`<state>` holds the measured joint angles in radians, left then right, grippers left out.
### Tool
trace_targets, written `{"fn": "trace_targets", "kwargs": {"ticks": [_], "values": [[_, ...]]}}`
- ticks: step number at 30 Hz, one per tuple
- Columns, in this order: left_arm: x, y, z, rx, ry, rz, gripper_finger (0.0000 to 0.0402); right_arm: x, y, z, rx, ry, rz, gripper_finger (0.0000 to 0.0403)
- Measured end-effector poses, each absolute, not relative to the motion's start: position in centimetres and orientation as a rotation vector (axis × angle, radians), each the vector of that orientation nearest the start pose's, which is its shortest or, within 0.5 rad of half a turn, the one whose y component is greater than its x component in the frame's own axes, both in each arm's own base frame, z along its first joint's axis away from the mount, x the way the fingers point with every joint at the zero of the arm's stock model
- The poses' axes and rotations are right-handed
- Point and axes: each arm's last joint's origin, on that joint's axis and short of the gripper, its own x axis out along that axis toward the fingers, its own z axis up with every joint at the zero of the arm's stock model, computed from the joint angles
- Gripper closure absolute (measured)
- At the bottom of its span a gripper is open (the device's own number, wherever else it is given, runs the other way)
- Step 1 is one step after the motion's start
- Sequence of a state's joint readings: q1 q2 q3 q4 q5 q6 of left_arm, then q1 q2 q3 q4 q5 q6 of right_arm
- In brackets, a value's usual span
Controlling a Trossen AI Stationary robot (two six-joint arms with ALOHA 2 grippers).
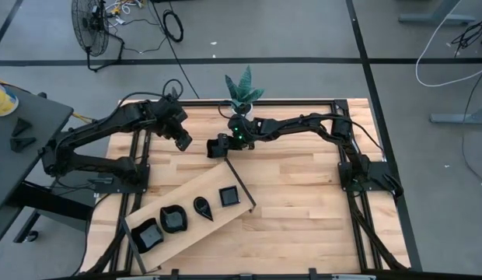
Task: Pick & Place Mini shaped plates
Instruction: Stack the black distorted square plate on top of the black distorted square plate on the shelf
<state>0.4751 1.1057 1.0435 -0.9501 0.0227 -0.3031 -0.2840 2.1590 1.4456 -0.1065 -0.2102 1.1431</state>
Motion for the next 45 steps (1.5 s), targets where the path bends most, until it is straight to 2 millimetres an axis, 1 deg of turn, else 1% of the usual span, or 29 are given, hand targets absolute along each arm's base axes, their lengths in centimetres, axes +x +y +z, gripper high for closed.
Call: {"fn": "trace_targets", "kwargs": {"ticks": [6,9,12,15,16,18,21,26,29,34,37,40,45], "values": [[17.9,9.2,30.2,-0.523,0.920,0.562,0.0207,44.0,-12.2,13.8,1.267,0.679,-0.519,0.0278],[18.0,9.2,30.3,-0.492,0.925,0.545,0.0207,44.0,-12.3,14.0,1.243,0.703,-0.450,0.0242],[18.1,9.2,30.3,-0.417,0.929,0.506,0.0207,43.7,-12.5,15.1,1.193,0.730,-0.323,0.0215],[18.2,9.3,30.4,-0.384,0.915,0.490,0.0207,43.0,-12.7,16.7,1.152,0.753,-0.259,0.0201],[18.3,9.3,30.5,-0.408,0.901,0.504,0.0207,42.6,-12.7,17.3,1.140,0.769,-0.255,0.0199],[18.5,9.7,30.4,-0.520,0.863,0.564,0.0207,41.8,-12.9,18.7,1.100,0.773,-0.255,0.0198],[19.0,10.3,29.8,-0.675,0.855,0.614,0.0207,40.3,-13.1,21.2,1.031,0.782,-0.276,0.0199],[20.7,11.1,28.0,-0.785,0.903,0.658,0.0207,37.4,-12.9,25.6,0.889,0.768,-0.338,0.0209],[21.7,11.7,26.8,-0.852,0.924,0.721,0.0207,35.6,-12.5,28.1,0.826,0.751,-0.375,0.0216],[23.1,12.5,24.7,-0.897,0.973,0.787,0.0207,32.8,-11.9,31.5,0.757,0.710,-0.473,0.0225],[23.9,12.9,23.4,-0.907,1.004,0.788,0.0207,31.5,-11.5,32.9,0.728,0.694,-0.502,0.0228],[24.8,13.3,22.3,-0.919,1.013,0.782,0.0207,30.4,-11.0,33.8,0.724,0.689,-0.504,0.0229],[25.8,13.9,20.7,-0.924,1.030,0.802,0.0207,29.5,-10.3,34.7,0.718,0.693,-0.495,0.0230]]}}
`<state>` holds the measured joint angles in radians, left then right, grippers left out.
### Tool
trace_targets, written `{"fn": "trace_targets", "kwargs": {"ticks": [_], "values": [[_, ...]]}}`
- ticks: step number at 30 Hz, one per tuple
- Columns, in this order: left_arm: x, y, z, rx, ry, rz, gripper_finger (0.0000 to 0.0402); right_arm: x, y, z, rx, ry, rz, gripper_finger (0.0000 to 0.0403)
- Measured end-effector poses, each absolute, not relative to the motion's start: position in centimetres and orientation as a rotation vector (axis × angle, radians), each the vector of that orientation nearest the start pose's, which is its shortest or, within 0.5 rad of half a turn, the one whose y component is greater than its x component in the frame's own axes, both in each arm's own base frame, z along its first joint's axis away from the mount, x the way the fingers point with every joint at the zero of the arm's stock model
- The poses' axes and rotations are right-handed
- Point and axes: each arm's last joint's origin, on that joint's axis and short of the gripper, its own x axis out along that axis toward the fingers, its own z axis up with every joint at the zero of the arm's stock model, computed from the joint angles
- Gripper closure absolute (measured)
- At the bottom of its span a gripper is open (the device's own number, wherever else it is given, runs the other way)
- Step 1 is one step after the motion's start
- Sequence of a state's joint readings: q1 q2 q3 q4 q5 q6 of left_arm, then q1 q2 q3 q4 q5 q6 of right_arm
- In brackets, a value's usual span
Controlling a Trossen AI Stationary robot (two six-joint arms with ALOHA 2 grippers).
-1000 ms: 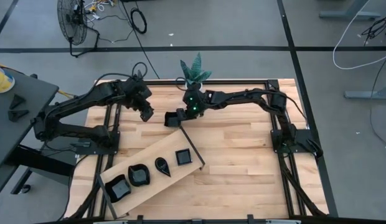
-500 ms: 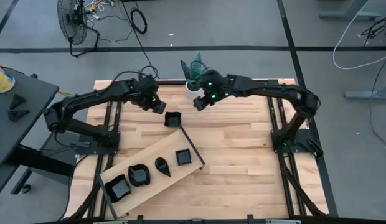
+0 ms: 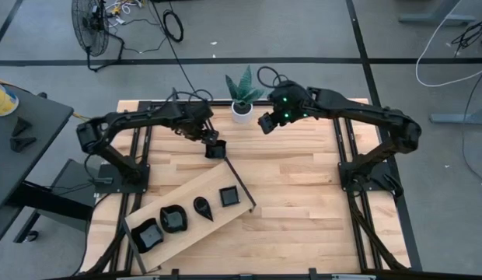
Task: Pick & Place Mini shaped plates
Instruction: Stack the black distorted square plate on top of the black distorted square plate on the shelf
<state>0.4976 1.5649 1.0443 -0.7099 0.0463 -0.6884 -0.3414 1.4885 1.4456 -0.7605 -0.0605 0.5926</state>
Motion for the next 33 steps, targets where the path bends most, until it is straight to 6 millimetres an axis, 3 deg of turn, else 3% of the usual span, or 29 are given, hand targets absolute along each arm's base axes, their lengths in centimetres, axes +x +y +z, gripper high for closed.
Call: {"fn": "trace_targets", "kwargs": {"ticks": [9,17,33], "values": [[27.1,14.8,16.8,-0.939,1.130,0.831,0.0207,29.5,-9.6,34.5,0.705,0.723,-0.497,0.0230],[27.8,15.0,15.1,-0.973,1.152,0.796,0.0215,29.5,-9.5,34.5,0.689,0.718,-0.516,0.0230],[27.9,15.0,15.0,-0.945,1.156,0.795,0.0362,29.6,-9.4,34.5,0.689,0.716,-0.515,0.0230]]}}
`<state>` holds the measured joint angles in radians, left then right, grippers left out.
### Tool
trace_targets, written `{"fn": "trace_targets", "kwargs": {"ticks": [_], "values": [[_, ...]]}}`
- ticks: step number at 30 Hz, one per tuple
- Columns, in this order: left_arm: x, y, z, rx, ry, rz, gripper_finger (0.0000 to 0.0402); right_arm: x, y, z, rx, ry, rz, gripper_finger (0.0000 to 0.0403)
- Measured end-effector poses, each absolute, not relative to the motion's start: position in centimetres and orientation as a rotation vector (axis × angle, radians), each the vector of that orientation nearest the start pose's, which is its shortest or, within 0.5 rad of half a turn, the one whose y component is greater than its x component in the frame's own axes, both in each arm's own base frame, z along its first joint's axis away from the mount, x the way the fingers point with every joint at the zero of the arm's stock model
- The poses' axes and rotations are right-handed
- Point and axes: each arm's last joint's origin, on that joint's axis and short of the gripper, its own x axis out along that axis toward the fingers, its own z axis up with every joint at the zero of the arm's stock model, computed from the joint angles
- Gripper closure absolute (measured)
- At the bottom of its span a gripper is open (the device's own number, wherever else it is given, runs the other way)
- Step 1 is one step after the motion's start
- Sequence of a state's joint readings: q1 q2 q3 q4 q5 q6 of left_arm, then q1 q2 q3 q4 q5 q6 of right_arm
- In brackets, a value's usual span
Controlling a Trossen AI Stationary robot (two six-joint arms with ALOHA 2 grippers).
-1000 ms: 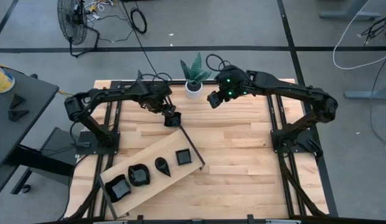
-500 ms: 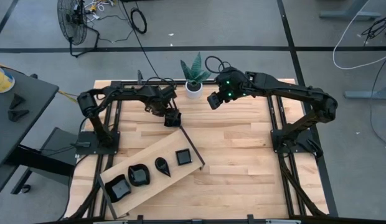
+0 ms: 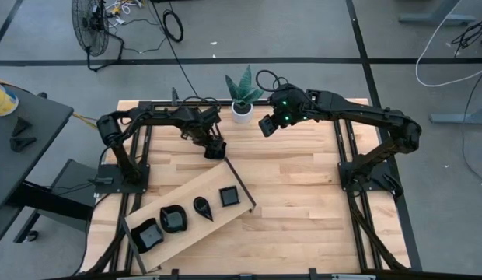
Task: Pick & Place Mini shaped plates
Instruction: Stack the black distorted square plate on top of the black distorted square plate on the shelf
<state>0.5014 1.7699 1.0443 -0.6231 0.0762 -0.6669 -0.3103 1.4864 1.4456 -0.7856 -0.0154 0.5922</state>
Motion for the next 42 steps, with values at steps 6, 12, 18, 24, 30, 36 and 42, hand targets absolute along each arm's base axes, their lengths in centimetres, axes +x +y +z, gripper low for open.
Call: {"fn": "trace_targets", "kwargs": {"ticks": [6,12,18,24,30,36,42], "values": [[27.9,15.1,15.1,-0.941,1.150,0.800,0.0396,29.6,-9.4,34.5,0.688,0.717,-0.515,0.0230],[27.8,15.1,15.3,-0.934,1.145,0.796,0.0396,29.6,-9.4,34.5,0.675,0.719,-0.510,0.0230],[27.0,15.3,17.7,-0.921,1.123,0.752,0.0398,29.6,-9.4,34.5,0.662,0.722,-0.504,0.0230],[25.5,14.9,22.2,-0.857,1.106,0.703,0.0399,29.6,-9.5,34.6,0.652,0.720,-0.499,0.0230],[24.2,14.0,27.1,-0.803,1.055,0.615,0.0400,29.6,-9.4,34.6,0.640,0.721,-0.493,0.0230],[22.4,12.0,31.6,-0.744,1.039,0.491,0.0400,29.7,-9.1,34.6,0.627,0.727,-0.477,0.0230],[20.5,9.1,35.4,-0.702,0.962,0.368,0.0400,30.1,-7.9,34.6,0.527,0.753,-0.405,0.0230]]}}
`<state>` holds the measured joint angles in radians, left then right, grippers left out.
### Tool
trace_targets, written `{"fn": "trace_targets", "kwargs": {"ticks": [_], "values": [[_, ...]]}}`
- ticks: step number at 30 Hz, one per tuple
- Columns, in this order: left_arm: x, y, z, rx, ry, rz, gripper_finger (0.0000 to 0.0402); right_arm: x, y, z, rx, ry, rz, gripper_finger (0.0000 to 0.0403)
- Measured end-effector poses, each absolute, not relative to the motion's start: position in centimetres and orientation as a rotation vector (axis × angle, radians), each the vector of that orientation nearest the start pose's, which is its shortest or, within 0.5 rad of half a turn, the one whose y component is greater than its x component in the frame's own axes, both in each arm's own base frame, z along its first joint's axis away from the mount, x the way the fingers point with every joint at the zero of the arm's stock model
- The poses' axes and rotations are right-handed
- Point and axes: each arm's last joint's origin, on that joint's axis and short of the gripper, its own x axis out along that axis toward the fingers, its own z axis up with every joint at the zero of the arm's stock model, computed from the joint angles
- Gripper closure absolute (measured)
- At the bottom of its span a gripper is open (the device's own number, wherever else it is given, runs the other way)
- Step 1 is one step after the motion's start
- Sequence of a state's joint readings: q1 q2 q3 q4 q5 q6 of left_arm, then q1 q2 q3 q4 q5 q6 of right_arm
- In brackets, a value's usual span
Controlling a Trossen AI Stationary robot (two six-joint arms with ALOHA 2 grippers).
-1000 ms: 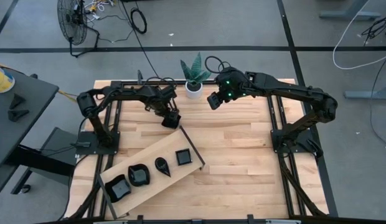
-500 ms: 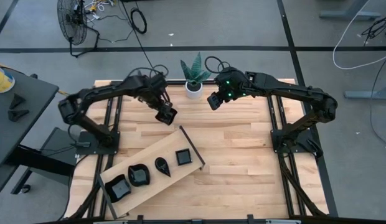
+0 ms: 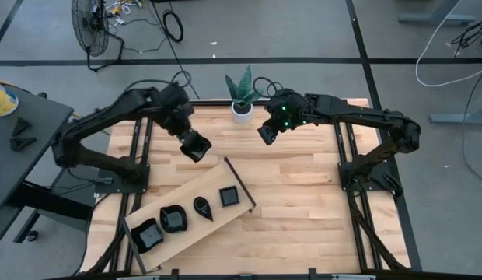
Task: Pick & Place Mini shaped plates
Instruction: Stack the black distorted square plate on top of the black distorted square plate on the shelf
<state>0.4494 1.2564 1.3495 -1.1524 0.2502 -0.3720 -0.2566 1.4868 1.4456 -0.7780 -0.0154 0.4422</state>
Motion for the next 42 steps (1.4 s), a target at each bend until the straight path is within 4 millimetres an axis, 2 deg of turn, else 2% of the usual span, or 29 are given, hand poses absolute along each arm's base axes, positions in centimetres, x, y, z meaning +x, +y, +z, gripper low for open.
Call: {"fn": "trace_targets", "kwargs": {"ticks": [5,13,24,31,42], "values": [[18.7,6.1,37.0,-0.711,0.933,0.219,0.0400,30.4,-6.6,34.6,0.473,0.768,-0.351,0.0234],[15.8,1.6,38.5,-0.823,0.979,0.032,0.0399,30.8,-5.0,34.6,0.458,0.768,-0.304,0.0261],[14.8,-4.0,38.6,-0.876,1.168,-0.134,0.0398,31.0,-3.5,34.6,0.489,0.775,-0.280,0.0290],[13.2,-7.0,38.3,-0.842,1.304,-0.120,0.0398,31.0,-2.9,34.6,0.505,0.777,-0.270,0.0296],[11.8,-9.9,37.9,-0.830,1.299,0.025,0.0397,31.2,-2.8,34.8,0.530,0.753,-0.273,0.0296]]}}
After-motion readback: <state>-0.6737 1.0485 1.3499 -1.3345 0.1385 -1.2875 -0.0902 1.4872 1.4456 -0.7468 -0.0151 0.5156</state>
